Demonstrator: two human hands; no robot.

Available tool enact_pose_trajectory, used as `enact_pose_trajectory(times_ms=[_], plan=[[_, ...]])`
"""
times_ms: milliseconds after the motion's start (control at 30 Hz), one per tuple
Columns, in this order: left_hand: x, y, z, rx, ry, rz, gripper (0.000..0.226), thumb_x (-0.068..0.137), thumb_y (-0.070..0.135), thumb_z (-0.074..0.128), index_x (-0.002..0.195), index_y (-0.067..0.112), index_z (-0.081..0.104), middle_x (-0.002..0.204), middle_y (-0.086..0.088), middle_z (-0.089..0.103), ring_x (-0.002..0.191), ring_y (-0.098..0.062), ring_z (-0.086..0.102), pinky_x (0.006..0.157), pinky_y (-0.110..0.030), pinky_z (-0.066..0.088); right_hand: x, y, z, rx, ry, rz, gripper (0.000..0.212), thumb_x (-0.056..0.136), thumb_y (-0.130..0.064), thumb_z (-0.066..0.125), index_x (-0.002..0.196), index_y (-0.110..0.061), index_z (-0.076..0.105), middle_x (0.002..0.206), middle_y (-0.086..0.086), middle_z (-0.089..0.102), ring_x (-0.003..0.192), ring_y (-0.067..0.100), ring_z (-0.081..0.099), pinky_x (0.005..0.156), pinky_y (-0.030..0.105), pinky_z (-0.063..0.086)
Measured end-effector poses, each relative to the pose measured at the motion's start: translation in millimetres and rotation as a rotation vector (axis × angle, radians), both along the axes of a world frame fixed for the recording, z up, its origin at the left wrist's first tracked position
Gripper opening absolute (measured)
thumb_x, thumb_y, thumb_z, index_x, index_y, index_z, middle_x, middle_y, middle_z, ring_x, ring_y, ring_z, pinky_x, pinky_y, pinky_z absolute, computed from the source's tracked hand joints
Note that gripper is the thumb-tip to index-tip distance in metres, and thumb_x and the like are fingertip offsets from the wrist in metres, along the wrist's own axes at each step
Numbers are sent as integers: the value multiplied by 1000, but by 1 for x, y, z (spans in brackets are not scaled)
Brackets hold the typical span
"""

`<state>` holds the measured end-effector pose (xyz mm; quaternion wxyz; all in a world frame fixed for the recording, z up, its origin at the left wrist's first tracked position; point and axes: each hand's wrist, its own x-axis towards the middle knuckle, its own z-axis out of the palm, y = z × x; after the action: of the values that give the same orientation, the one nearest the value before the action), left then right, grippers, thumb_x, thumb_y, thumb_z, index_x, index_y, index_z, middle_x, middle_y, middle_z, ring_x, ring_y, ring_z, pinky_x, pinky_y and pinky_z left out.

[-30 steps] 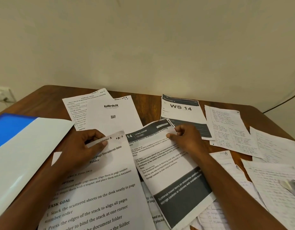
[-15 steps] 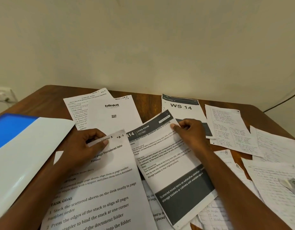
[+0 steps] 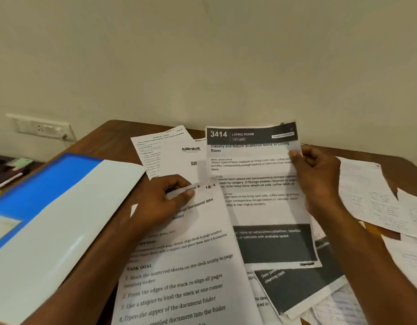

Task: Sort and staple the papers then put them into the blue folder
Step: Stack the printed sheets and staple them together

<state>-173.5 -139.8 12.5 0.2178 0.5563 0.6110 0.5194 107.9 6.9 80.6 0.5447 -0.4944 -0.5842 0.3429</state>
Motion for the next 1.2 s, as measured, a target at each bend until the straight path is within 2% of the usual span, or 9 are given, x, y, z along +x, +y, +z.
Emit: enact_pose_trajectory(times_ms=[167, 333, 400, 500, 600, 700, 833, 1067, 1200], plan=[[1, 4, -3, 35, 4, 70, 3, 94, 18, 77, 92, 18, 79, 86, 2, 79, 78, -12, 73, 68, -18, 54, -22, -18, -14, -250, 2, 189, 9, 102, -17, 64, 103, -20, 73, 89, -6, 80, 75, 11, 78, 64, 28, 63], [-3, 8, -14, 199, 81, 224, 11, 89, 20, 84, 91, 28, 76, 96, 9, 73, 92, -9, 67, 78, -12, 45, -40, -32, -31, -433, 109, 294, 11, 99, -5, 64, 101, -10, 73, 96, 8, 81, 89, 32, 78, 80, 50, 64], [-2, 8, -13, 245, 82, 257, 23, 88, 18, 85, 90, 37, 73, 101, 8, 69, 98, -12, 66, 81, -12, 45, -44, -36, -34, -468, 128, 306, 12, 98, -1, 63, 102, -6, 73, 95, 11, 81, 89, 35, 78, 79, 53, 64], [-2, 10, -12, 293, 100, 294, 18, 86, 19, 85, 96, 31, 76, 110, 6, 65, 109, -14, 62, 87, -7, 43, -48, -40, -38, -496, 142, 334, 14, 97, -1, 63, 107, -2, 72, 96, 14, 80, 92, 37, 77, 82, 54, 63], [-5, 9, -15, 301, 123, 304, 16, 85, 33, 81, 100, 29, 79, 127, 3, 63, 124, -16, 56, 99, -17, 44, -53, -46, -42, -533, 115, 419, 16, 97, -3, 64, 111, -4, 72, 101, 13, 80, 92, 32, 76, 87, 53, 60], [-6, 8, -15, 271, 136, 318, 19, 85, 38, 77, 101, 27, 81, 139, 4, 59, 136, -20, 51, 107, -37, 46, -58, -53, -44, -560, 126, 515, 18, 98, -1, 62, 113, -4, 72, 107, 16, 79, 90, 30, 75, 84, 47, 60], [-8, 10, -17, 318, 184, 317, 14, 87, 36, 78, 96, 26, 80, 134, 6, 67, 129, -19, 59, 107, -57, 45, -65, -63, -49, -568, 148, 605, 25, 99, 5, 54, 115, -3, 71, 108, 18, 78, 87, 27, 76, 77, 41, 62], [0, 16, -25, 227, 146, 284, 15, 90, 35, 73, 101, 26, 76, 113, 20, 74, 118, -3, 62, 118, -57, 34, -78, -79, -55, -531, 161, 633, 36, 97, 11, 46, 108, -8, 74, 102, 15, 80, 84, 23, 76, 74, 35, 62], [0, 17, -25, 206, 143, 231, 6, 93, 32, 72, 96, 28, 75, 95, 18, 74, 96, -9, 68, 94, -49, 53, -81, -85, -56, -495, 146, 574, 35, 96, 7, 45, 106, -8, 75, 100, 16, 80, 80, 24, 73, 67, 32, 59]])
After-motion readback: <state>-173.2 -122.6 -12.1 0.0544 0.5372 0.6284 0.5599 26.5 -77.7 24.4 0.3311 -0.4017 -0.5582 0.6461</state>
